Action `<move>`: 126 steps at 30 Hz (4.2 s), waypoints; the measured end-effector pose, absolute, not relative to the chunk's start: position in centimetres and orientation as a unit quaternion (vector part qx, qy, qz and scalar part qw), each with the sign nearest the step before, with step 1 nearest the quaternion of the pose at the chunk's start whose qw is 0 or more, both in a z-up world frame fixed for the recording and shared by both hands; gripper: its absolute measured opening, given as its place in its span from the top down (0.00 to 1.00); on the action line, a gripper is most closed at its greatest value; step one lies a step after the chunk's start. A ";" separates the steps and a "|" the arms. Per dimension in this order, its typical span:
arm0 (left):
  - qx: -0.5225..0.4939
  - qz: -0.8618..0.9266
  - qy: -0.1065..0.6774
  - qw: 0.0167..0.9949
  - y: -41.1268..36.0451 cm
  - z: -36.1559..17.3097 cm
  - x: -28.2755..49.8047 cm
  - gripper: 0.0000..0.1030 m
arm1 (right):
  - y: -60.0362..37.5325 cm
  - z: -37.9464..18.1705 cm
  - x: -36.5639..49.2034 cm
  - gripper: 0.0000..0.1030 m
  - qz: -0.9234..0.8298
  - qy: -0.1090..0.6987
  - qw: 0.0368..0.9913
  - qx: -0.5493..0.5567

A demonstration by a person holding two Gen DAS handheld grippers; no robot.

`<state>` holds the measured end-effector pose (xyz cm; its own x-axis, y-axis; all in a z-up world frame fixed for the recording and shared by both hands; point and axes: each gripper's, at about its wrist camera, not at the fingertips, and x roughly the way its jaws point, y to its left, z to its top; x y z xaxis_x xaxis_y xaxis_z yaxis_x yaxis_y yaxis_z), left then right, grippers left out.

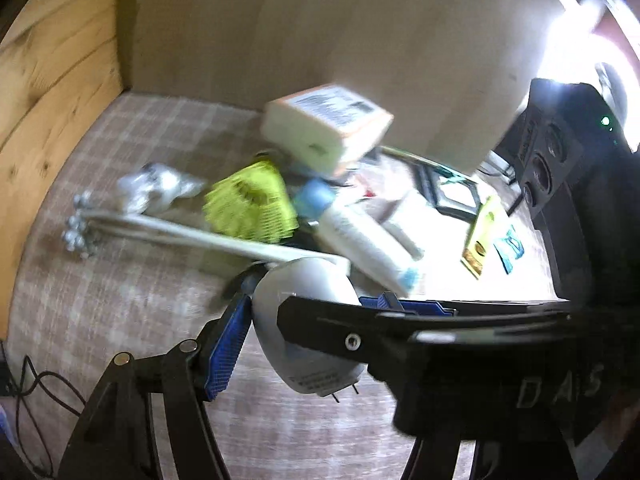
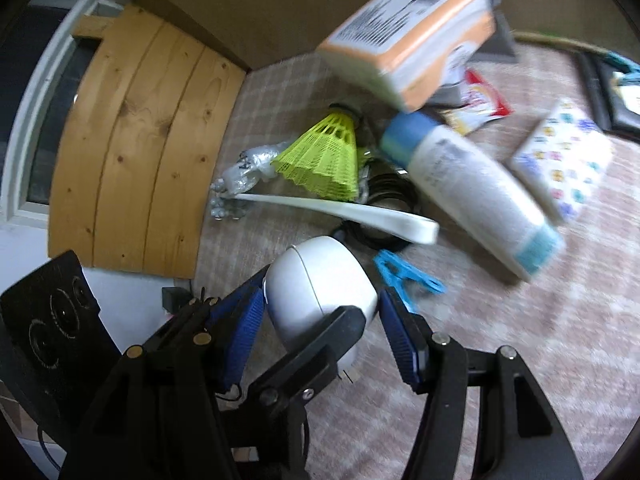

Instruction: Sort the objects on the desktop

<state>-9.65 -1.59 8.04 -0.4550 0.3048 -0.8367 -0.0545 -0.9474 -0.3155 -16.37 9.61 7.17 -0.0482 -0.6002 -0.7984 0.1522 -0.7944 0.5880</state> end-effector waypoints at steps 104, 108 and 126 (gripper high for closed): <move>-0.599 0.775 -0.201 0.009 -3.9 4.3 -32.6 0.24 | 16.9 4.2 -27.6 0.41 -0.773 -0.034 0.128 0.621; -0.585 0.782 -0.215 -0.021 -4.8 4.3 -32.4 0.25 | 16.7 3.6 -28.2 0.41 -0.771 -0.035 0.126 0.623; -0.646 0.744 -0.157 0.059 4.0 0.3 -27.9 0.25 | 15.5 2.2 -26.3 0.41 -0.762 0.029 0.147 0.630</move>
<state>-27.91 4.03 0.31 -0.1575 0.2913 -0.9436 0.1142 -0.9437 -0.3104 -26.32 15.54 2.24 -0.1639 -0.1884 -0.9683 0.2605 -0.9550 0.1418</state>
